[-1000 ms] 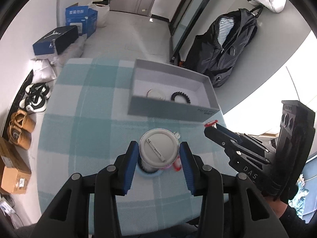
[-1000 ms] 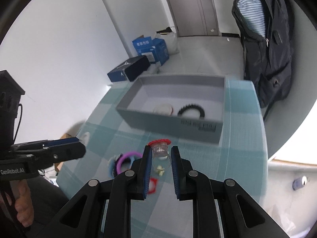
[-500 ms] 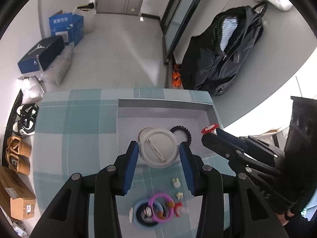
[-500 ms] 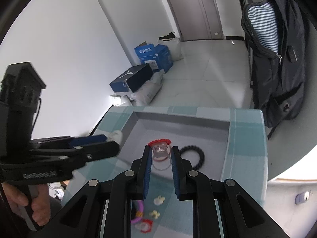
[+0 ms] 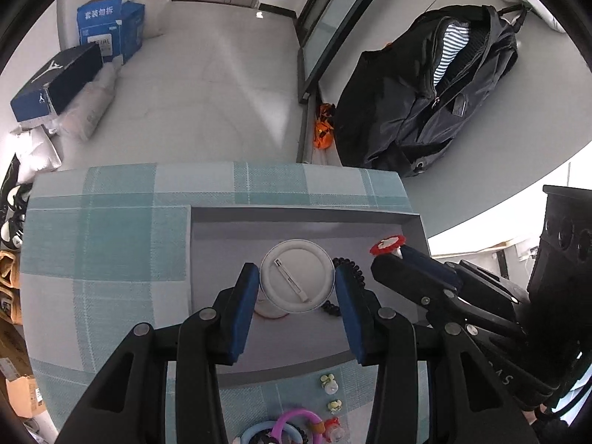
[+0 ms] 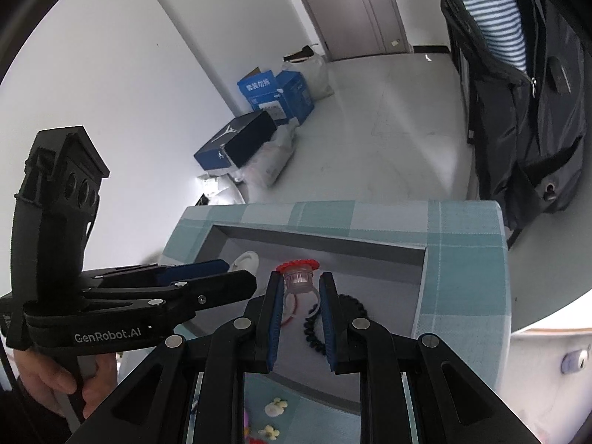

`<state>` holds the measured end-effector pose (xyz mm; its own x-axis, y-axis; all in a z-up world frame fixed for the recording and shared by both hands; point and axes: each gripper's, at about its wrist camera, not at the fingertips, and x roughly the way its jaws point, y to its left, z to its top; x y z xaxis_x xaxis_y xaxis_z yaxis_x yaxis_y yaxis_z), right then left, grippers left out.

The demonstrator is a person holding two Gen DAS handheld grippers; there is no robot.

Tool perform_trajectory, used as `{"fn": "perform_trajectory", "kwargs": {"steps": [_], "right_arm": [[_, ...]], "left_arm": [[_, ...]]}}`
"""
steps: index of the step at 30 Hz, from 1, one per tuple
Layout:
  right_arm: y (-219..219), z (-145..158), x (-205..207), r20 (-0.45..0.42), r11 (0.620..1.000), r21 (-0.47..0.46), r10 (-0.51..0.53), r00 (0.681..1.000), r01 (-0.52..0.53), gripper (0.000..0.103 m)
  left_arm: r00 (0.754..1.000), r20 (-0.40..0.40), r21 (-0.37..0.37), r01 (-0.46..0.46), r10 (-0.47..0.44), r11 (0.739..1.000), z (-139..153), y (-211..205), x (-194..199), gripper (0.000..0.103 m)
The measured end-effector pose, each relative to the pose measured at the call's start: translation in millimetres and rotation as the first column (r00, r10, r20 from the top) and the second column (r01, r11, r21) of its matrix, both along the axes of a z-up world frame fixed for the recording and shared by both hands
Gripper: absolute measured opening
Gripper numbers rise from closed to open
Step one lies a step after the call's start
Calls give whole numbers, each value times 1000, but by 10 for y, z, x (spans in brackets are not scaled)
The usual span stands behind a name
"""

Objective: Organize jewelry
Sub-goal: 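Carry the badge and red charm into the grey box and release both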

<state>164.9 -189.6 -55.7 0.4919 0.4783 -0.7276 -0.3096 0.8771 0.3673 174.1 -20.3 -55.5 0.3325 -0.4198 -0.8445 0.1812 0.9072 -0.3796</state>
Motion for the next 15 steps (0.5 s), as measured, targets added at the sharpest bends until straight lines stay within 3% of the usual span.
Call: {"fn": "perform_trajectory", "kwargs": {"steps": [6,11,15], "right_arm": [[-32,-35,65,-19,1000,26,-6,1000,7,18],[-37,-48,66,-25,1000,27,-15,1000,16,21],[-75,-22,62,-20,999,42,-33,999,33,23]], "left_arm": [[1000,-17,-11,10,-10,1000,-55,-19,55,37],[999,-31,-77,10,-13,997,-63,17,83,37],[999,-44,-62,-18,15,998,-64,32,113,40]]}}
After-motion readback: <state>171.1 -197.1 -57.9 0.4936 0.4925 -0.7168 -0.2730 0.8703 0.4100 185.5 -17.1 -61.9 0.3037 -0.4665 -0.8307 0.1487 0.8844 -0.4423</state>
